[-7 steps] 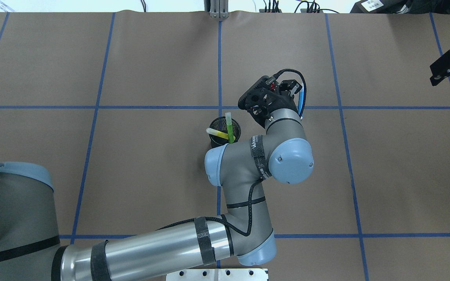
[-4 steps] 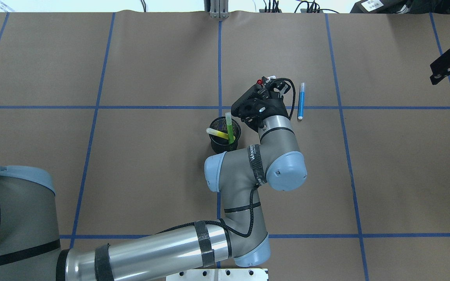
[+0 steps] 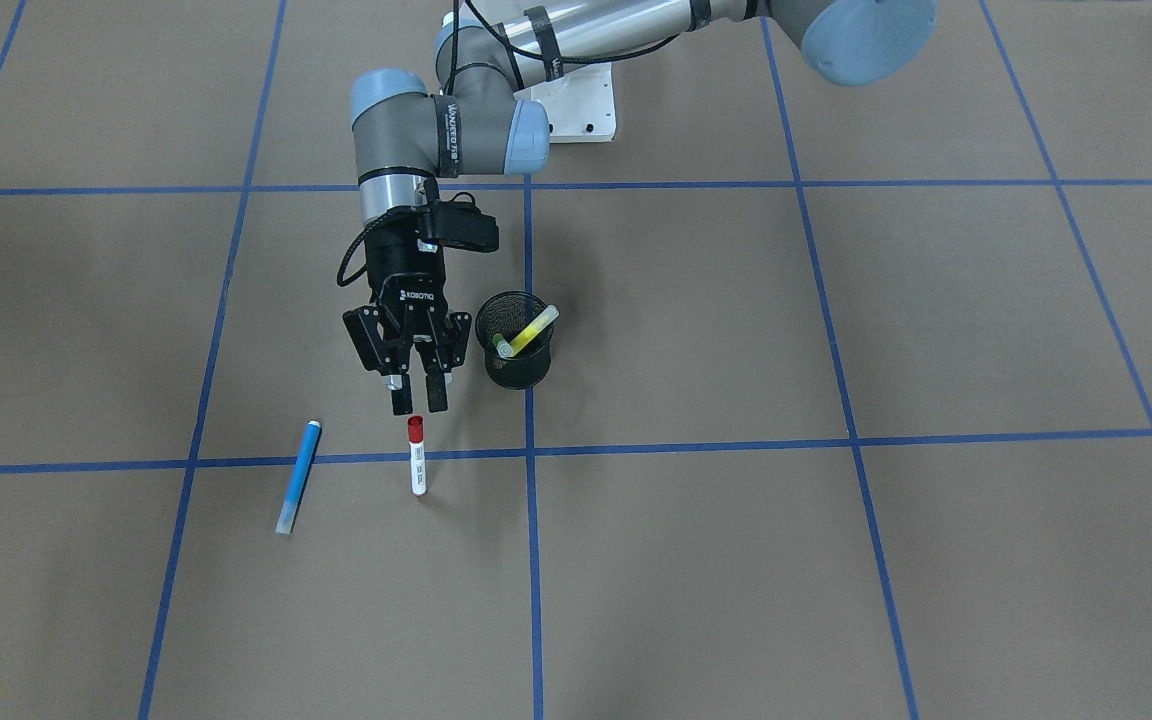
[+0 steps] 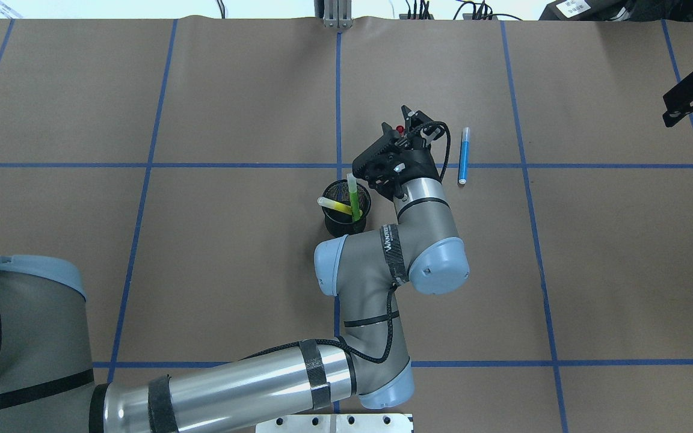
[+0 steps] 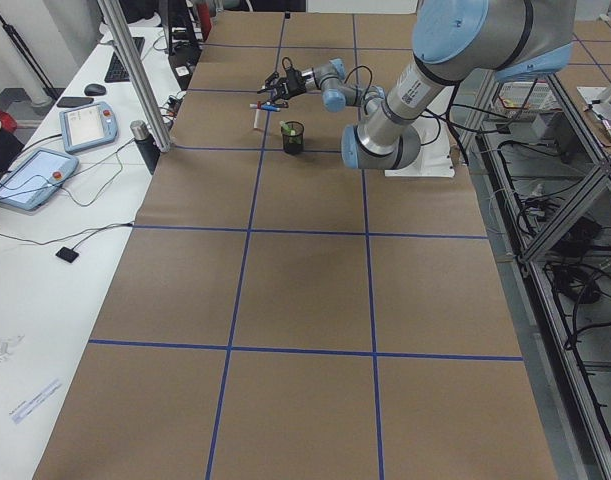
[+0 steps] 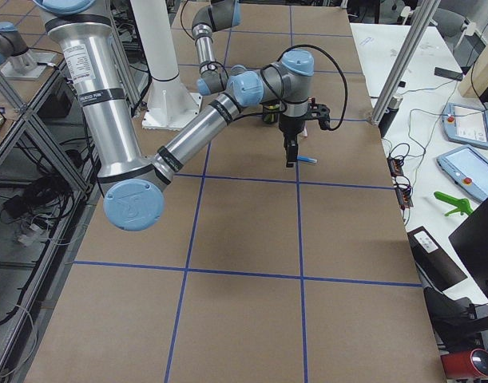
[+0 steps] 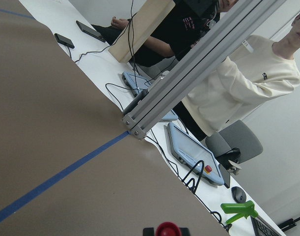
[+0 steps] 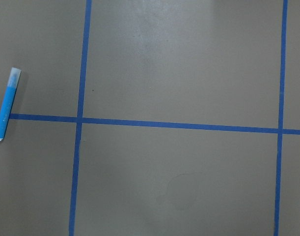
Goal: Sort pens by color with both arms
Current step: 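Carry the red-capped marker beside the blue marker with the left gripper, then withdraw the left arm away from the table while the right arm moves in, then move the right gripper over the black mesh pen cup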
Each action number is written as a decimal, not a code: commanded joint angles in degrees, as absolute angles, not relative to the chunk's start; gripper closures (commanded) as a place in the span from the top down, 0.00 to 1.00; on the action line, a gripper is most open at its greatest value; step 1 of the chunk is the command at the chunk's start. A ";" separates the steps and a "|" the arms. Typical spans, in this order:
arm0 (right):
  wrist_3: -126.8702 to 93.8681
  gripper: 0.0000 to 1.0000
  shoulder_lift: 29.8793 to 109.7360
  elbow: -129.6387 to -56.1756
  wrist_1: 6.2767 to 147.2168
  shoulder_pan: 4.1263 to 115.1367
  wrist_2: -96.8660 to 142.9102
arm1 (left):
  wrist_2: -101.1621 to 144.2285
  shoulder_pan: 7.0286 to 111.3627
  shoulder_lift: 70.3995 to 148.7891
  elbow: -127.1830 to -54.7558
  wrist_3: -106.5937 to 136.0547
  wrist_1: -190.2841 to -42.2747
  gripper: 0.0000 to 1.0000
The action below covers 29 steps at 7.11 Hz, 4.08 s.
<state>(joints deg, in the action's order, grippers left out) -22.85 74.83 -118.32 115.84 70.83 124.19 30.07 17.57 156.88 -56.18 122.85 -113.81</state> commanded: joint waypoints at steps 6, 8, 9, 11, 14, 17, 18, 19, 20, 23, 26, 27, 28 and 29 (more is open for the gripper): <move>-23.20 1.00 74.71 -118.74 115.84 71.19 124.36 | 53.19 26.51 143.21 -87.49 93.48 -113.91 1.00; -23.29 1.00 74.71 -118.83 115.84 71.10 124.36 | 71.97 34.76 135.47 -93.23 88.36 -112.51 1.00; -23.47 1.00 74.71 -118.83 115.84 71.10 124.45 | 79.03 38.55 134.57 -93.25 85.72 -110.59 1.00; -28.18 1.00 74.71 -118.74 115.84 71.02 124.80 | 96.15 45.67 133.34 -93.51 74.94 -101.65 1.00; -55.82 1.00 65.18 -115.69 116.36 62.28 124.55 | 115.36 54.56 123.89 -96.83 57.62 -94.49 1.00; -85.35 0.99 50.75 -106.01 116.02 54.86 124.45 | 120.40 58.34 116.91 -97.74 43.04 -88.72 1.00; -92.22 0.99 48.02 -104.87 116.02 52.93 124.45 | 122.85 60.62 116.81 -97.73 35.24 -83.98 1.00; -97.07 1.00 46.34 -103.64 115.93 50.74 124.54 | 123.22 62.38 114.89 -97.82 30.28 -82.11 1.00; -99.03 1.00 45.54 -103.36 115.93 48.89 124.37 | 123.31 64.32 112.35 -97.74 26.41 -82.79 1.00; -99.05 1.00 42.12 -98.65 115.93 46.93 124.01 | 128.65 70.20 106.37 -97.30 16.29 -82.79 1.00; -98.53 1.00 38.59 -93.43 115.75 46.32 124.19 | 129.55 71.54 104.16 -94.41 13.28 -84.98 1.00; -98.09 1.00 38.67 -93.60 115.84 45.80 124.54 | 129.55 71.89 103.80 -94.13 13.27 -85.43 1.00; -95.82 1.00 38.41 -93.69 115.84 45.88 124.72 | 129.99 71.98 102.58 -93.96 12.66 -85.60 1.00; -93.97 1.00 37.45 -93.52 115.93 45.88 124.54 | 131.12 72.59 102.39 -93.61 12.48 -85.61 1.00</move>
<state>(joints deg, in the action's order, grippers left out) -96.20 38.31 -93.64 115.85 45.93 124.57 130.10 72.03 103.04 -94.02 12.89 -85.43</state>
